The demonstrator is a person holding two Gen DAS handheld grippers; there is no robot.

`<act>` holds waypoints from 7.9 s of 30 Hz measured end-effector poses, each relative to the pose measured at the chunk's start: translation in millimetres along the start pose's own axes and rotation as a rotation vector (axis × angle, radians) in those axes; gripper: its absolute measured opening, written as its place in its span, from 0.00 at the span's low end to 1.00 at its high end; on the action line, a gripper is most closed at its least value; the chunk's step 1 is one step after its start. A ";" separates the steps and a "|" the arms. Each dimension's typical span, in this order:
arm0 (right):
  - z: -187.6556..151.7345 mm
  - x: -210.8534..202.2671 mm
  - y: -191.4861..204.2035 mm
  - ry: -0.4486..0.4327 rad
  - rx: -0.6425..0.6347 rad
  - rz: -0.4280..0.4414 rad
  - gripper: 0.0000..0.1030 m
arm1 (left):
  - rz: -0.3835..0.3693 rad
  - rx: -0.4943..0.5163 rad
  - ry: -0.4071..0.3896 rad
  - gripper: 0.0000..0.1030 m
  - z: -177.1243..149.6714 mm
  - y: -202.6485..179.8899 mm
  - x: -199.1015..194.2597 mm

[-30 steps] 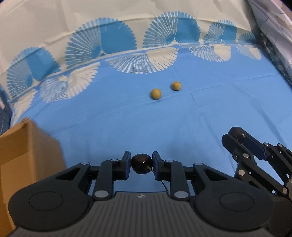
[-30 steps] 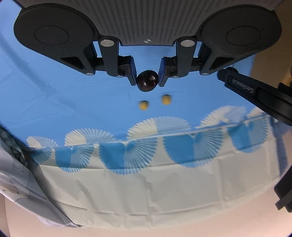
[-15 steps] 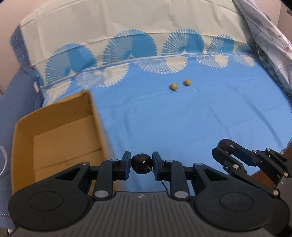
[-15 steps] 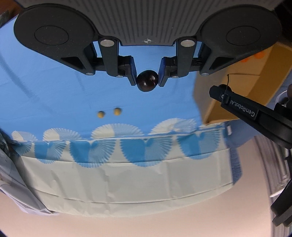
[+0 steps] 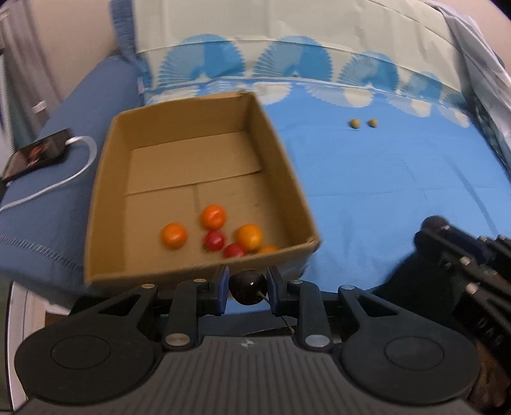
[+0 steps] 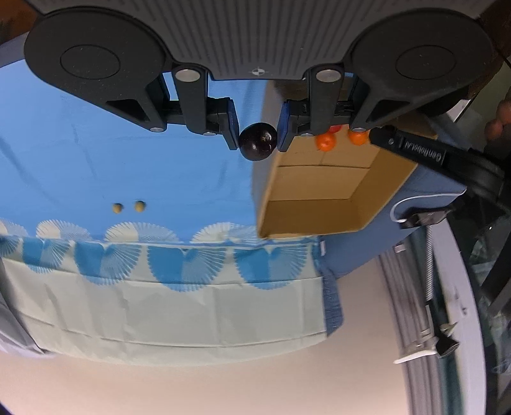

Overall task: Organize fruits
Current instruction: 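Carry the two dark berries over the cardboard box with both tools, then open both grippers to drop the dark berries into the box, then move both tools back toward the two tan round fruits on the sheet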

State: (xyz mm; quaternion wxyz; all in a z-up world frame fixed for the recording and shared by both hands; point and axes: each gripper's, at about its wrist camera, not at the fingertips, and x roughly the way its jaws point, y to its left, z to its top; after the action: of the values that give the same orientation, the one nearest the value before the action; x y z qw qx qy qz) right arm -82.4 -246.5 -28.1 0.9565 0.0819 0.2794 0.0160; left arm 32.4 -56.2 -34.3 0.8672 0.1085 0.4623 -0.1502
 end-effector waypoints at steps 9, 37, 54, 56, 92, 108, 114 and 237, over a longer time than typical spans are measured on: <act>-4.3 -19.1 36.5 0.000 -0.073 0.007 0.26 | 0.022 -0.065 -0.051 0.27 -40.9 33.2 -24.4; -0.8 -17.6 63.0 0.017 -0.147 0.002 0.26 | -0.031 -0.131 -0.063 0.27 -49.6 55.2 -25.5; -2.7 -6.8 63.0 0.050 -0.141 0.005 0.26 | -0.029 -0.150 -0.043 0.27 -48.3 58.6 -16.7; -2.5 -4.3 63.0 0.058 -0.142 0.005 0.26 | -0.030 -0.153 -0.038 0.27 -48.5 59.5 -14.4; 35.2 102.5 86.6 0.135 -0.194 0.035 0.26 | 0.005 -0.217 -0.048 0.27 33.1 108.0 45.3; 32.8 183.8 97.4 0.231 -0.234 0.030 0.26 | 0.039 -0.193 0.039 0.27 56.3 119.4 117.1; 25.8 202.5 99.3 0.268 -0.246 0.029 0.26 | 0.058 -0.174 0.074 0.27 54.9 119.7 139.2; -2.8 39.0 65.9 0.107 -0.099 0.022 0.99 | 0.252 -0.062 -0.045 1.00 -45.0 41.8 4.8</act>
State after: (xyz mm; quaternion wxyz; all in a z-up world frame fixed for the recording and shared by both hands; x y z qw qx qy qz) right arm -50.1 -178.1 -40.3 0.9429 0.0365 0.3281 0.0447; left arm 15.3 -3.4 -60.9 0.8922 0.1354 0.4299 -0.0280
